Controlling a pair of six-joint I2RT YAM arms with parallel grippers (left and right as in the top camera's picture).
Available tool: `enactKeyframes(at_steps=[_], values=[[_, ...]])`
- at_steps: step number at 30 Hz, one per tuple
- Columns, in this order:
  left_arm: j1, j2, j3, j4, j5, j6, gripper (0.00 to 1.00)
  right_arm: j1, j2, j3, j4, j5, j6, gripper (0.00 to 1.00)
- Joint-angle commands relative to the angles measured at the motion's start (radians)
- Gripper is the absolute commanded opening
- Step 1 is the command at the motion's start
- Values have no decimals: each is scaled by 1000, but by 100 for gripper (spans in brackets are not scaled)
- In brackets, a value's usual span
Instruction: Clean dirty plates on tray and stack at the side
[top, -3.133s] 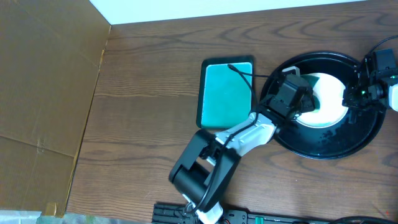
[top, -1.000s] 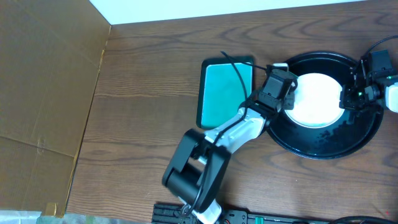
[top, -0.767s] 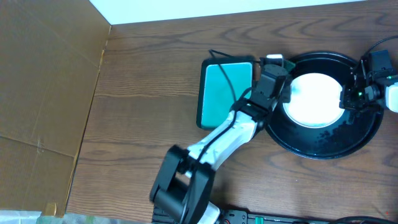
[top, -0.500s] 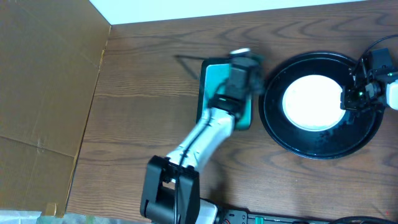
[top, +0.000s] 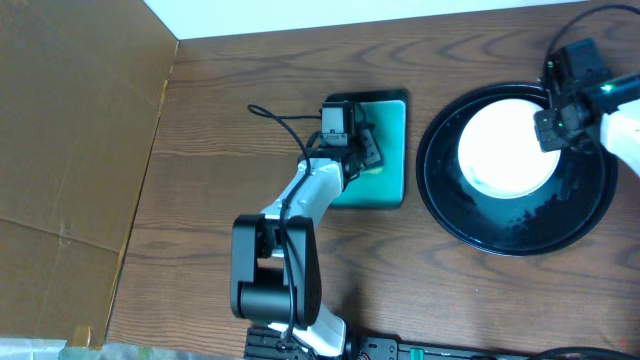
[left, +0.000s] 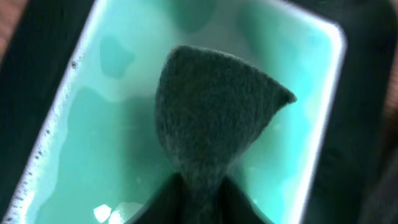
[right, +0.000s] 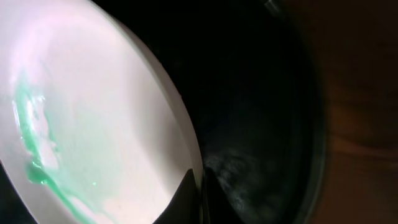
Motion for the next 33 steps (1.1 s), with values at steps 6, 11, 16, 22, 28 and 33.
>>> enactKeyframes(at_steps=[6, 11, 16, 22, 28, 33], values=[[2, -40, -9, 25, -32, 17, 46, 172, -83, 94, -37, 513, -206, 1], [2, -148, -9, 25, -34, 18, 56, 260, -107, 94, -19, 747, -297, 1], [2, -227, -9, 20, -143, 21, 60, 346, -107, 94, -8, 980, -521, 1], [2, -233, -10, -29, -257, 21, 78, 424, -107, 94, 70, 1126, -727, 1], [2, -233, -10, -39, -257, 21, 78, 499, -107, 94, 274, 1254, -961, 1], [2, -233, -10, -39, -257, 21, 79, 551, -107, 94, 395, 1318, -1178, 1]])
